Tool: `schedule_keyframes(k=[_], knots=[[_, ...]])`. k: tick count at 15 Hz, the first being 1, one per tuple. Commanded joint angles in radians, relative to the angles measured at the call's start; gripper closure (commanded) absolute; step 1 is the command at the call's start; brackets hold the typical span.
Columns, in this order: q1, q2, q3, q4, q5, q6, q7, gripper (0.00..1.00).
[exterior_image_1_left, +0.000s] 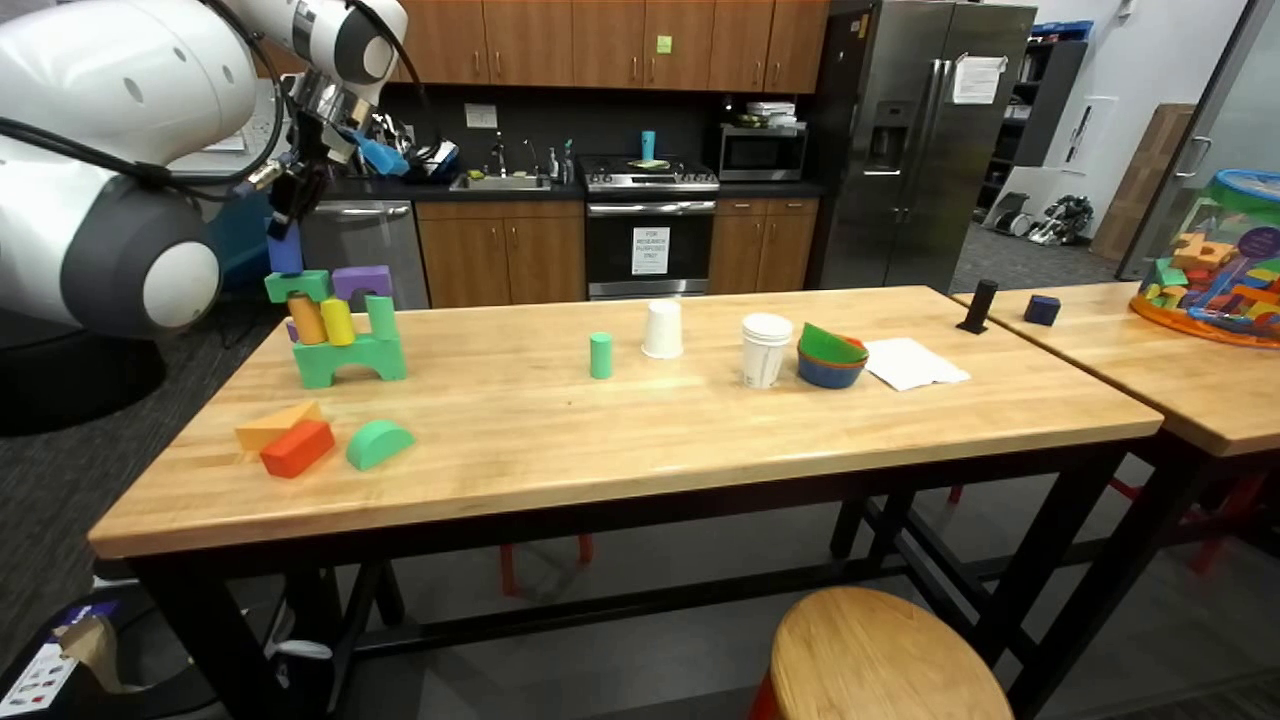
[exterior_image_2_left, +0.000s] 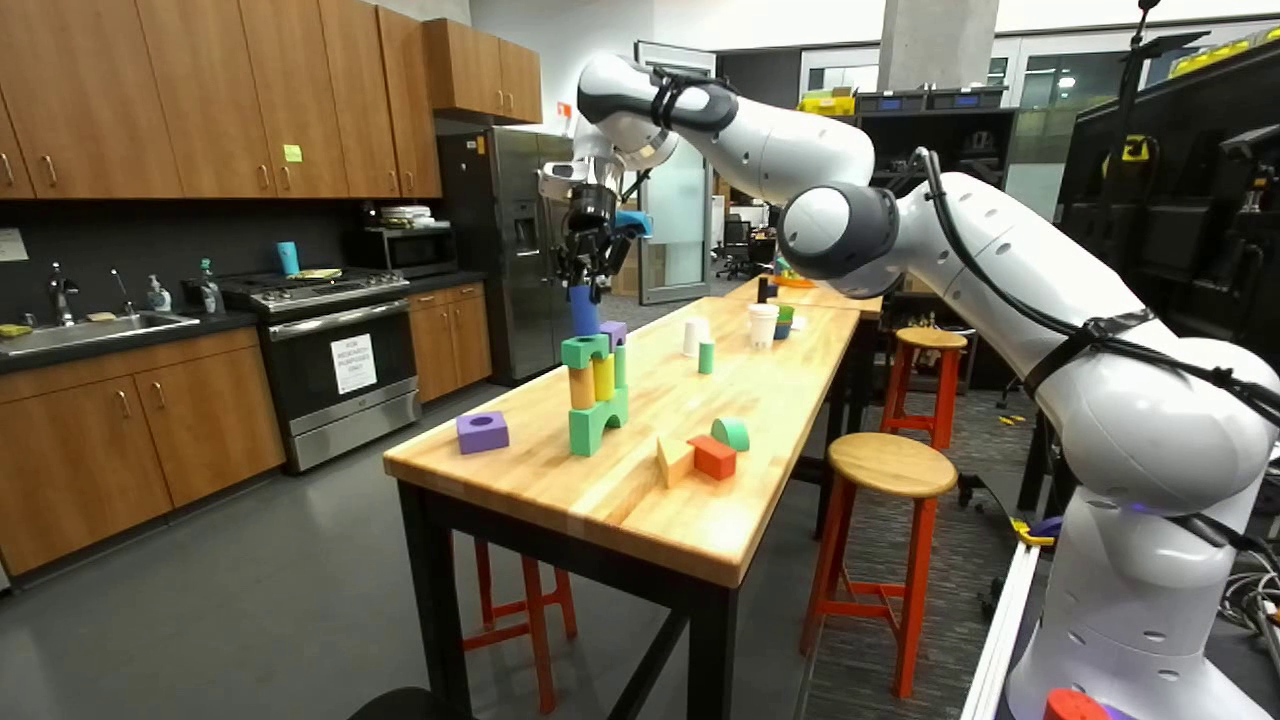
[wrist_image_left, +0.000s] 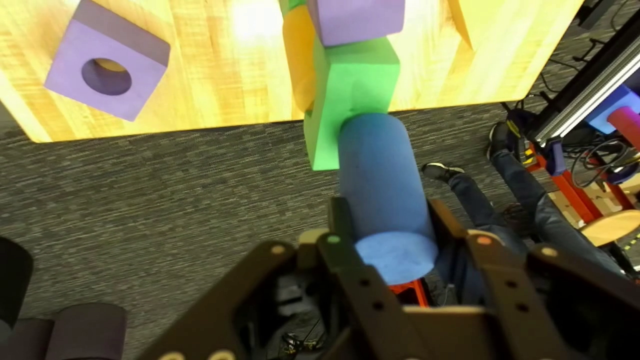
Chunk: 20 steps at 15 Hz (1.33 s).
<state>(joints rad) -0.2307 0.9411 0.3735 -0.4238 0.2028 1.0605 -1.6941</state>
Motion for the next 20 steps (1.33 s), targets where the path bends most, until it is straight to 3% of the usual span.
schedule_keyframes(k=[1, 20], knots=[[0.002, -0.012, -0.007, -0.003, -0.015, -0.008, -0.016, 0.84], [-0.013, -0.005, -0.003, 0.003, -0.004, 0.05, -0.008, 0.84]])
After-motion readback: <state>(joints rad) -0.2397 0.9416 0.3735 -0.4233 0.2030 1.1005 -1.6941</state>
